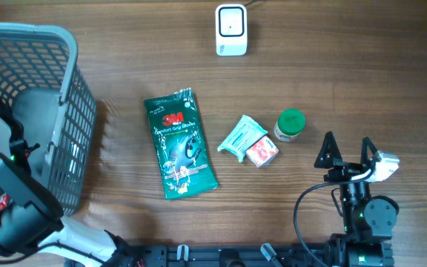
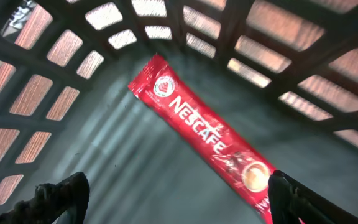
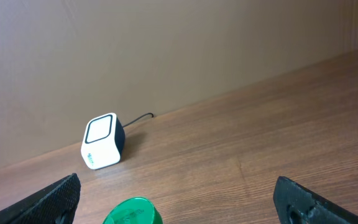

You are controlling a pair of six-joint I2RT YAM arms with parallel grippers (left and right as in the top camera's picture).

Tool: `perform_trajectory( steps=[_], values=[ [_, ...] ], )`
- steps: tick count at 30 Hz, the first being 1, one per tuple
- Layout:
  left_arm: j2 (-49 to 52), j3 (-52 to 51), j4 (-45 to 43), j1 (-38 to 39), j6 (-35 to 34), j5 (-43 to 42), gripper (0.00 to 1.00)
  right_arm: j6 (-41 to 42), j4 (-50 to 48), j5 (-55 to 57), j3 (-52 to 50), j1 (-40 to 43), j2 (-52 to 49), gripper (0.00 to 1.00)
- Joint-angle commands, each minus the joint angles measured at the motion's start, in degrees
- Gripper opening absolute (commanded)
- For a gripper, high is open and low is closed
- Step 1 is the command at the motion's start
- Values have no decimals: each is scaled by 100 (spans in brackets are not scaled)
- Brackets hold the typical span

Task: Scan the item barcode
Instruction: 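Reach the left gripper into the basket and grasp the red Nescafe stick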

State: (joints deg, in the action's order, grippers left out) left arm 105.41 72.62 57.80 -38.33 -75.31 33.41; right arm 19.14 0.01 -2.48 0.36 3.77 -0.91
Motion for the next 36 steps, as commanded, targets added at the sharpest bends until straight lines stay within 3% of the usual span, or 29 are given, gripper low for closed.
perform_trajectory(
  steps=[1, 13, 16, 20, 22, 29, 32, 33, 36],
  values=[
    [313, -42, -4, -22, 4, 625, 81, -98, -17, 52, -7, -33, 11, 100],
    [531, -42, -221, -236, 4, 798, 86, -94, -17, 52, -7, -33, 11, 100],
    [717, -42, -258, -240, 4, 798, 74, -96, -17, 52, -7, -33, 11, 100],
    [1121, -42, -258, -240, 4, 621, 71, -94, -17, 52, -7, -33, 11, 100],
    [1294, -50, -286, -240, 4, 433, 57, -96, -17, 52, -7, -33, 11, 100],
    [1377, -1054, -1502, -240, 7, -186, 38, -96, -17, 52, -7, -33, 11, 100],
    [1377, -1576, -2100, -238, 7, -365, 9, -98, -17, 52, -7, -33, 11, 100],
    [1377, -1725, -2240, -238, 7, -402, 4, -96, -17, 52, -7, -33, 11, 100],
    [1366, -1786, -2317, -229, 37, -402, 4, -96, -17, 52, -7, -33, 11, 100]
  ],
)
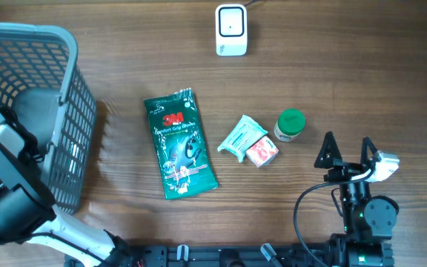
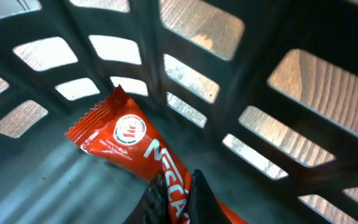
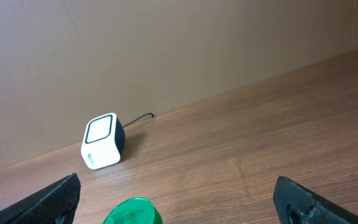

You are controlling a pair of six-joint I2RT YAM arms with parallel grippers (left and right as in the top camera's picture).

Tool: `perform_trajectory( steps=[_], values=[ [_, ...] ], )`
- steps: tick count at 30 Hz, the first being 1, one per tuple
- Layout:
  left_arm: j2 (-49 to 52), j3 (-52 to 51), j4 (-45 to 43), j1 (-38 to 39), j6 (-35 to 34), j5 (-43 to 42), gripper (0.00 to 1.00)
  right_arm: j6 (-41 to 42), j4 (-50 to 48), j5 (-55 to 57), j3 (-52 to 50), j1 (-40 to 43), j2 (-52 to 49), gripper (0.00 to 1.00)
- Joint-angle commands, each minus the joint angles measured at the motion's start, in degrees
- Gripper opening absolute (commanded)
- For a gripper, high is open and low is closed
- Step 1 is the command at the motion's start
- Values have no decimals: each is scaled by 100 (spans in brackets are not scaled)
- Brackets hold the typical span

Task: Scan the item barcode
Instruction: 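Reach the left gripper into the basket and grasp the red Nescafe stick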

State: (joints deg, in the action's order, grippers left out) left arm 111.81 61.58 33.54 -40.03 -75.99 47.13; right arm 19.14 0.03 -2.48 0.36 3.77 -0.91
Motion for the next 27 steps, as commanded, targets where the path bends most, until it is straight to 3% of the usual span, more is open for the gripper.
perform_trajectory(
  steps=[1, 8, 14, 21, 27],
  values=[
    [693, -662, 101, -55, 249, -1808, 4, -96, -20, 52, -7, -33, 11, 100],
    [-271, -258, 68, 308, 1300, -2535, 4, -98, -20, 52, -7, -33, 11, 100],
    [-2061, 81, 50, 743, 2037, -3086, 4, -94, -20, 52, -7, -33, 11, 100],
    [-4345, 107, -66, 844, 2031, -3320, 4, -96, -20, 52, -7, -33, 11, 100],
    [-6406, 107, 28, 844, 2033, -4806, 4, -96, -20, 52, -7, -33, 11, 100]
  ],
)
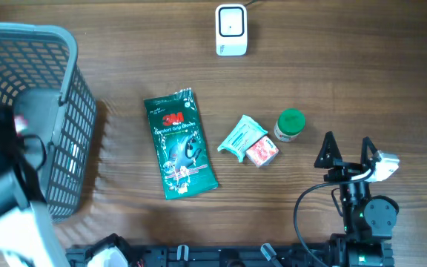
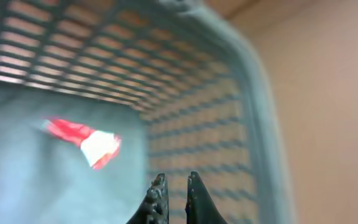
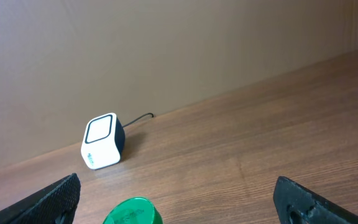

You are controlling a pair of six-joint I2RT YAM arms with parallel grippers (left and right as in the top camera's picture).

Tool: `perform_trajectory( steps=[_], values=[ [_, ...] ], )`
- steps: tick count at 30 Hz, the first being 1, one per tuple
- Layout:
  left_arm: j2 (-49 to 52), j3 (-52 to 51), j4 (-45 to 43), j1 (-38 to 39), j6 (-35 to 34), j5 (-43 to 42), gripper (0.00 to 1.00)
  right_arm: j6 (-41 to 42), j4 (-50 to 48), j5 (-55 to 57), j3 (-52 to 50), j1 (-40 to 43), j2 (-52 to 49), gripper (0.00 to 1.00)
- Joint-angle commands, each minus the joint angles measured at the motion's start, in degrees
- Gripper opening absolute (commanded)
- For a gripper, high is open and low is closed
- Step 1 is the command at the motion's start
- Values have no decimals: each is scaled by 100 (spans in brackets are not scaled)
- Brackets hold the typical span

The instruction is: Scan the item barcode

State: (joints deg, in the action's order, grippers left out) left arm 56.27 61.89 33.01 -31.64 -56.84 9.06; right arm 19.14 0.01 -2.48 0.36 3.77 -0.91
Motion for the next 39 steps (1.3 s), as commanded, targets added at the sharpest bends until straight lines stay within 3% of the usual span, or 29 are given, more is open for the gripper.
perform_trajectory(
  steps=[1, 5, 6, 11, 13, 16, 25, 39],
  values=[
    [-1154, 76, 151, 4, 118, -1034, 4, -98, -17, 52, -7, -33, 11, 100],
    [-1744, 76, 367, 4, 267, -614, 4, -96, -17, 52, -7, -33, 11, 100],
    [-1725, 74, 455, 2, 264, -363, 9, -96, -17, 52, -7, -33, 11, 100],
    [-870, 74, 476, -4, 243, 254, 84, -96, -17, 52, -7, -33, 11, 100],
    [-260, 76, 223, -2, 247, 146, 94, -96, -17, 52, -7, -33, 11, 100],
    [785, 210, 85, -2, 251, 52, 100, -96, -17, 52, -7, -35, 11, 100],
    [3416, 671, 105, -2, 175, -326, 100, -98, -17, 52, -7, -33, 11, 100],
    [5034, 669, -52, -13, 63, -398, 100, -96, -17, 52, -7, -33, 11, 100]
  ],
)
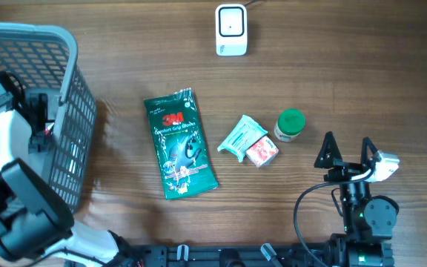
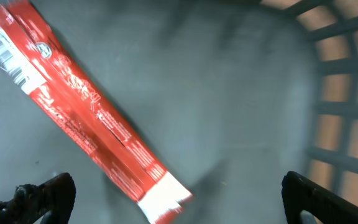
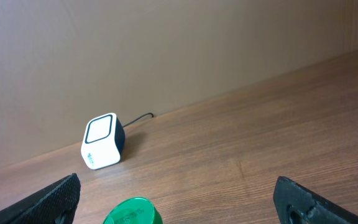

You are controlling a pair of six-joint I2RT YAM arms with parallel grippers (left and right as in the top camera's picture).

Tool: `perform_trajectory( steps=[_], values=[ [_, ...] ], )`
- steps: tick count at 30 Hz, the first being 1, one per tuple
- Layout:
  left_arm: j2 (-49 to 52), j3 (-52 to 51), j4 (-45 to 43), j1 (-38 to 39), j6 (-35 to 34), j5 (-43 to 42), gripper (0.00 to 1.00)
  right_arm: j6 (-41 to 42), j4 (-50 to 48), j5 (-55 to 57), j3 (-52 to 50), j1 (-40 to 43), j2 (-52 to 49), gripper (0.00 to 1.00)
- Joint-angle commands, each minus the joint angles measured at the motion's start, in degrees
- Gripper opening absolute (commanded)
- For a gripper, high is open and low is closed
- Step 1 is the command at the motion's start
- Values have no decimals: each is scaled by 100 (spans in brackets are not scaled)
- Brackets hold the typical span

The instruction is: Scan the item barcode

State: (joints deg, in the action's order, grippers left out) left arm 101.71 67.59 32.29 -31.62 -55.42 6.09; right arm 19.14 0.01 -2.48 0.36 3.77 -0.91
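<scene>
A red coffee sachet lies flat on the grey floor of the basket, one white end pointing toward the camera and small print facing up. My left gripper hangs open just above that white end, holding nothing. In the overhead view the left gripper is inside the basket and the sachet is hidden. The white scanner stands at the table's far edge, also in the right wrist view as the scanner. My right gripper rests open near the front right.
A green 3M packet lies mid-table. Two small packets and a green-capped bottle lie to the right of it. The bottle's cap shows just ahead of my right gripper. The basket's mesh wall rises close by.
My left gripper was shut and empty, facing the basket's wall with the sachet lying farther off. Now it is open, looking straight down on the sachet. The right arm has not moved.
My left gripper was open over the sachet, its Nescafe face up on the basket floor. Then its fingers were shut at the sachet's middle. Then it was shut and empty away from the sachet. Now it is open over the sachet, whose printed back shows.
</scene>
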Motion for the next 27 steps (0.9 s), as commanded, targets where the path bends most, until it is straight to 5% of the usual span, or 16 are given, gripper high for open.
perform_trajectory(
  steps=[1, 5, 6, 7, 9, 11, 27],
  values=[
    [599, 98, 35, -15, -98, -149, 100, -98, -17, 52, -7, -35, 11, 100],
    [1029, 98, 66, -15, -208, -286, 100, -96, -17, 52, -7, -33, 11, 100],
    [1082, 98, 72, -15, -201, -332, 93, -94, -17, 52, -7, -33, 11, 100],
    [1128, 98, 120, -15, -201, -372, 80, -96, -17, 52, -7, -33, 11, 100],
    [1134, 98, 286, -15, -197, -372, 30, -96, -17, 52, -7, -33, 11, 100],
    [1121, 101, 463, -15, -192, -374, 4, -96, -17, 52, -7, -33, 11, 100],
    [-1661, 1912, 2153, -15, 446, -498, 4, -96, -17, 52, -7, -33, 11, 100]
  ],
)
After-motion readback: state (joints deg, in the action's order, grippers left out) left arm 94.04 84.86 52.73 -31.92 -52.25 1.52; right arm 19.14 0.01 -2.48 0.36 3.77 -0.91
